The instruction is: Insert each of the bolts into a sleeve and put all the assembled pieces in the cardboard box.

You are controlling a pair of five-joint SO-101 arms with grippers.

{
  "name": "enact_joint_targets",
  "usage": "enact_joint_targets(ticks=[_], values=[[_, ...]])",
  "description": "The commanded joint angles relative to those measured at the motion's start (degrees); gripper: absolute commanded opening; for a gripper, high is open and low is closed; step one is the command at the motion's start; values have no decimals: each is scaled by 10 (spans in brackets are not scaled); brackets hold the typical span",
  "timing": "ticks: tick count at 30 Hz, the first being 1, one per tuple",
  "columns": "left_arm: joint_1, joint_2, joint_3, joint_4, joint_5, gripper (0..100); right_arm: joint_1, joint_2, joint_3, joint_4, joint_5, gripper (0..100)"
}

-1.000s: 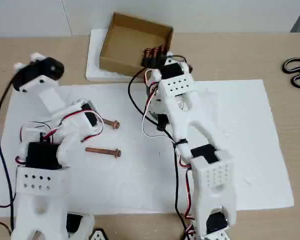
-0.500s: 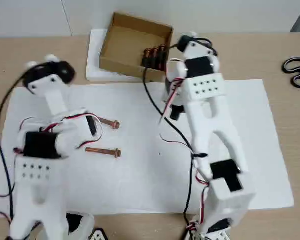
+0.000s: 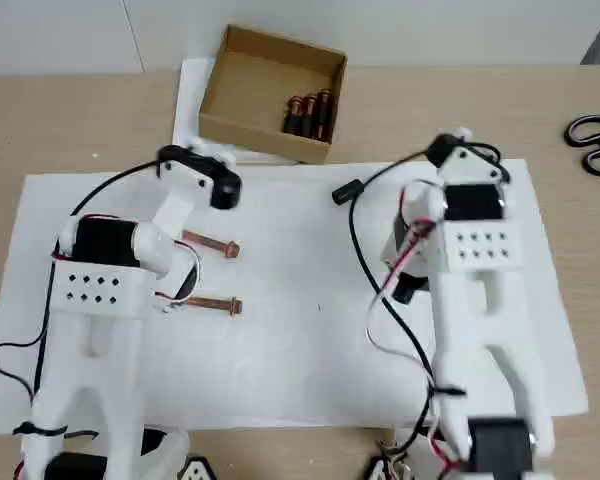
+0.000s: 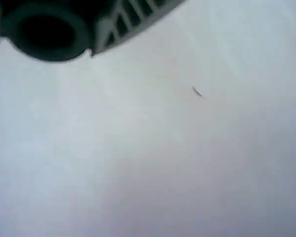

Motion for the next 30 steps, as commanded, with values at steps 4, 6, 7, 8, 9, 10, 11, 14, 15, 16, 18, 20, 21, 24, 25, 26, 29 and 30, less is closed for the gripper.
enact_joint_targets(ticks=[4, 6, 7, 8, 9, 10, 11, 14, 15, 16, 18, 20, 21, 24, 25, 26, 29, 30], values=[[3, 1, 6, 5, -224, 6, 42, -134, 111, -52, 39, 2], [12, 4, 5, 7, -280, 6, 47, -167, 145, -64, 39, 2], [18, 4, 7, 10, -300, 6, 50, -184, 157, -71, 40, 2], [21, 4, 8, 13, -321, 6, 52, -200, 167, -77, 40, 2], [25, 4, 10, 14, -343, 6, 55, -215, 173, -82, 40, 2], [29, 4, 13, 14, -369, 6, 55, -226, 177, -87, 40, 2], [33, 5, 15, 13, -396, 6, 55, -238, 178, -89, 40, 2], [60, 6, 22, 12, -446, 6, 51, -258, 192, -102, 50, 2], [70, 6, 28, 12, -455, 6, 51, -264, 200, -105, 60, 2], [79, 6, 36, 12, -462, 6, 52, -269, 207, -108, 68, 2], [90, 6, 55, 12, -485, 6, 53, -275, 224, -111, 76, 2], [91, 6, 71, 12, -507, 6, 55, -281, 238, -111, 77, 2], [91, 6, 76, 12, -514, 6, 55, -284, 244, -111, 77, 2], [90, 6, 82, 12, -527, 6, 55, -291, 253, -110, 77, 2], [90, 6, 84, 12, -531, 6, 55, -293, 257, -110, 77, 2], [90, 6, 84, 12, -536, 9, 55, -295, 261, -110, 77, 2], [88, 6, 91, 0, -554, 42, 55, -304, 272, -110, 77, 2], [88, 6, 101, -13, -560, 44, 56, -307, 275, -110, 80, 2]])
